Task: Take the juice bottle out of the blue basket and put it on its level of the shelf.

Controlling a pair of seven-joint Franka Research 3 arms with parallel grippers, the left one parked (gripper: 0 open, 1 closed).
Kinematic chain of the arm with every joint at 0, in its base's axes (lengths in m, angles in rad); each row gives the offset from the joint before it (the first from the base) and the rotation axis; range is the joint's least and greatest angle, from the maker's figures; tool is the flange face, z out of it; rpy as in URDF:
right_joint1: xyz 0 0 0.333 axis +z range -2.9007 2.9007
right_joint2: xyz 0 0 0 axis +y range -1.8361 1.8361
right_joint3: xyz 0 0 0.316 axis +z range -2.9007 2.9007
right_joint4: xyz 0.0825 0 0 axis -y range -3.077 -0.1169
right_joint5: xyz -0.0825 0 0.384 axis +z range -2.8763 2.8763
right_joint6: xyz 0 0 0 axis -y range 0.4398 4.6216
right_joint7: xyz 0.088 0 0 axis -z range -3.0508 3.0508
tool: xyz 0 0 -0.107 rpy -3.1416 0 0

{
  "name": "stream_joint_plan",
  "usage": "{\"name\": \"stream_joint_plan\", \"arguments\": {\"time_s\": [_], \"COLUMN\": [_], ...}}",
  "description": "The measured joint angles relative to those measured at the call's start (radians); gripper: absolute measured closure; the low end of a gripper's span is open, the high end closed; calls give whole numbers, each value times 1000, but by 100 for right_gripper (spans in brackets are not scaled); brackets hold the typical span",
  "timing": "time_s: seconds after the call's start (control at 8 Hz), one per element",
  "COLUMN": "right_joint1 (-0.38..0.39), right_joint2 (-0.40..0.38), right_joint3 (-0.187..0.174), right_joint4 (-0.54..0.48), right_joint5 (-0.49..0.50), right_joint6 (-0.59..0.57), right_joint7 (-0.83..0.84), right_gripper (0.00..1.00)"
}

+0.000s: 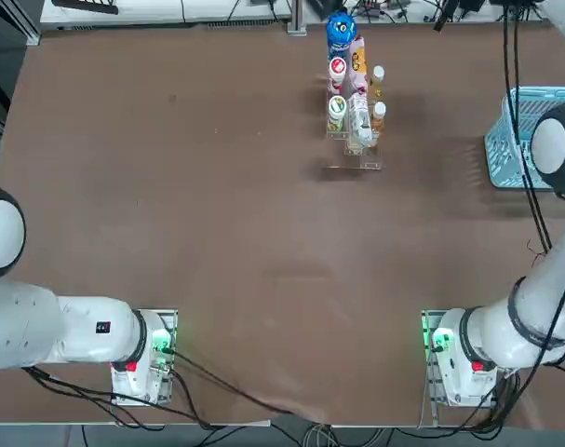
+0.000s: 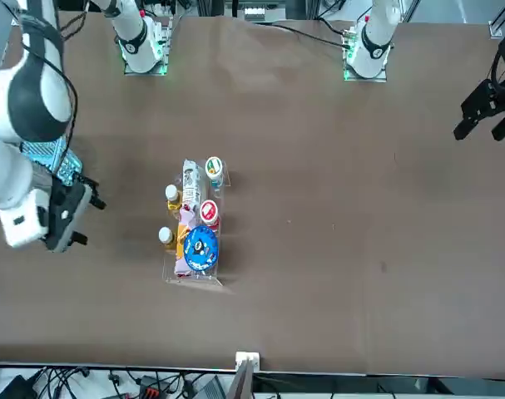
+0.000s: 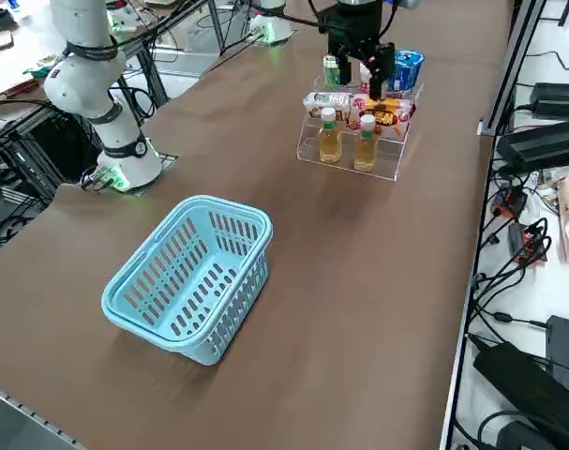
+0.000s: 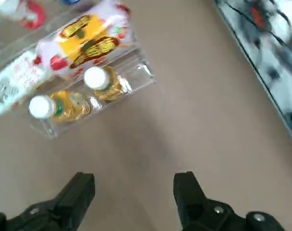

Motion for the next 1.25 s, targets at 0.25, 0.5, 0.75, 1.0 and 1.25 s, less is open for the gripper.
{"name": "stream_joint_plan", "arguments": {"time_s": [0.25,0.5,0.75,1.0,1.25], "right_joint1": [-10,-13,-19,-21,-23], "right_joint2": [-49,-83,-100,-133,-201], "right_joint3": [-3,-32,-73,-85,-91], "right_joint4": [-19,-36,-44,-70,-132], "right_joint5": [0,-2,-8,-58,-73], "right_joint6": [-21,-72,-136,-161,-161], "right_joint7": [234,445,643,731,756], "right_gripper": [0,0,0,0,0]}}
